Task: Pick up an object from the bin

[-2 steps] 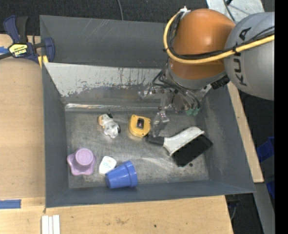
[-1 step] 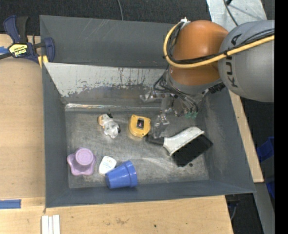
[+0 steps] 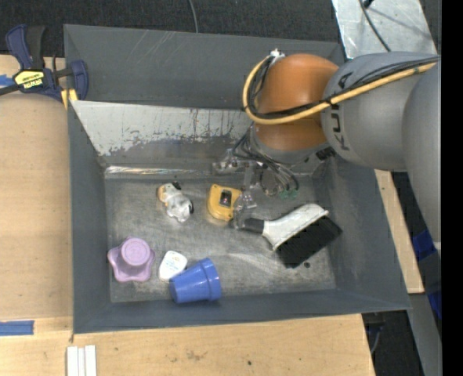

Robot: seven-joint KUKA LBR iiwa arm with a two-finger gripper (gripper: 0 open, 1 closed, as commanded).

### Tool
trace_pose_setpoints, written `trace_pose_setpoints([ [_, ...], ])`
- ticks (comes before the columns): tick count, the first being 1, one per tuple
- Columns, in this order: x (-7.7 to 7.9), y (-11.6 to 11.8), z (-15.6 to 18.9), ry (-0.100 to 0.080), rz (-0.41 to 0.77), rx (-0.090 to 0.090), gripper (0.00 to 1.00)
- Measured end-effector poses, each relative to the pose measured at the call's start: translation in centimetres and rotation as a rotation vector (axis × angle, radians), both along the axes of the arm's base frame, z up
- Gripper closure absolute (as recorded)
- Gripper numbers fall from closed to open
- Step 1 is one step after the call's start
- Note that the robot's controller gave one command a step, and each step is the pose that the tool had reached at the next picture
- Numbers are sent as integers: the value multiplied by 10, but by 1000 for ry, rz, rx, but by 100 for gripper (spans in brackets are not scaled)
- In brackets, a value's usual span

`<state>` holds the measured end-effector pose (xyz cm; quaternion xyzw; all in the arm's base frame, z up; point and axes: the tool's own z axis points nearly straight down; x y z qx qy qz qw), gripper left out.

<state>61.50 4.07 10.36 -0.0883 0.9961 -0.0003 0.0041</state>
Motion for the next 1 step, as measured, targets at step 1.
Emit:
trace_pose_setpoints([
  [1,-1,-9,-28,-4,40,5,100],
])
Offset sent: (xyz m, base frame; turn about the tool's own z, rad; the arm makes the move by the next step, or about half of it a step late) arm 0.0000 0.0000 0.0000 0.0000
